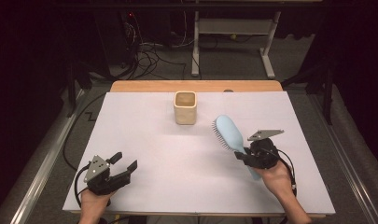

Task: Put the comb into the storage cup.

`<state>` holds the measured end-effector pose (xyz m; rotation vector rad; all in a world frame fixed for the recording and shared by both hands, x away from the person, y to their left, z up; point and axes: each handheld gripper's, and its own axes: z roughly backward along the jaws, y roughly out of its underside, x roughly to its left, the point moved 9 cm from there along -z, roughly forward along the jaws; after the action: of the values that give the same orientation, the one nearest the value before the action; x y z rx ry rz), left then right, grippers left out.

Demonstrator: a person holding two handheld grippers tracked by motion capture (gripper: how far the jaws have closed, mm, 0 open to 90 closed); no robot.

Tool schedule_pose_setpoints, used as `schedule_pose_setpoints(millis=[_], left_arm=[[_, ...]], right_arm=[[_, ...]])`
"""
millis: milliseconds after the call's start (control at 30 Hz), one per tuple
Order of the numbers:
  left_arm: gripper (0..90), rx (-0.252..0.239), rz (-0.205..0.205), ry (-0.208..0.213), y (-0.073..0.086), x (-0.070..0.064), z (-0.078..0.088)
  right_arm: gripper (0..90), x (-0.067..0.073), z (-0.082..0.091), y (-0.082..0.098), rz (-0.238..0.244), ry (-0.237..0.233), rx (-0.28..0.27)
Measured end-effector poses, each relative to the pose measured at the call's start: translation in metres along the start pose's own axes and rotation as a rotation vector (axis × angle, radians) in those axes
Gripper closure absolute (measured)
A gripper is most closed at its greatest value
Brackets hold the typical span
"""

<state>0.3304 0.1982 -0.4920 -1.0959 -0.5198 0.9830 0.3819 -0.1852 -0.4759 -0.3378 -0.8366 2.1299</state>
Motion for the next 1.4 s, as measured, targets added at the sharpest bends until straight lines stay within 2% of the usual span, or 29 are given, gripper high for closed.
schedule_pose_setpoints(millis=[167, 300, 700, 767, 1000, 1400], left_arm=[[29.6, -0.003, -0.006, 0.011, -0.006, -0.004, -0.001], [28.8, 0.003, -0.027, 0.021, -0.010, -0.010, -0.005], [27.9, 0.019, -0.040, 0.096, -0.022, -0.035, -0.022], [27.9, 0.026, -0.047, 0.103, -0.023, -0.037, -0.024], [27.3, 0.041, -0.034, 0.130, -0.025, -0.042, -0.028], [27.1, 0.051, -0.066, 0.176, -0.034, -0.061, -0.041]], right_arm=[[70.5, 0.005, 0.001, 0.004, -0.004, -0.016, -0.024], [70.5, 0.009, 0.002, 0.007, -0.004, -0.027, -0.037], [70.6, 0.016, 0.003, 0.008, 0.008, -0.043, -0.063], [70.5, 0.018, 0.002, 0.008, 0.011, -0.047, -0.062], [70.6, 0.024, 0.000, 0.008, 0.019, -0.056, -0.061], [70.6, 0.030, -0.001, 0.006, 0.031, -0.069, -0.068]])
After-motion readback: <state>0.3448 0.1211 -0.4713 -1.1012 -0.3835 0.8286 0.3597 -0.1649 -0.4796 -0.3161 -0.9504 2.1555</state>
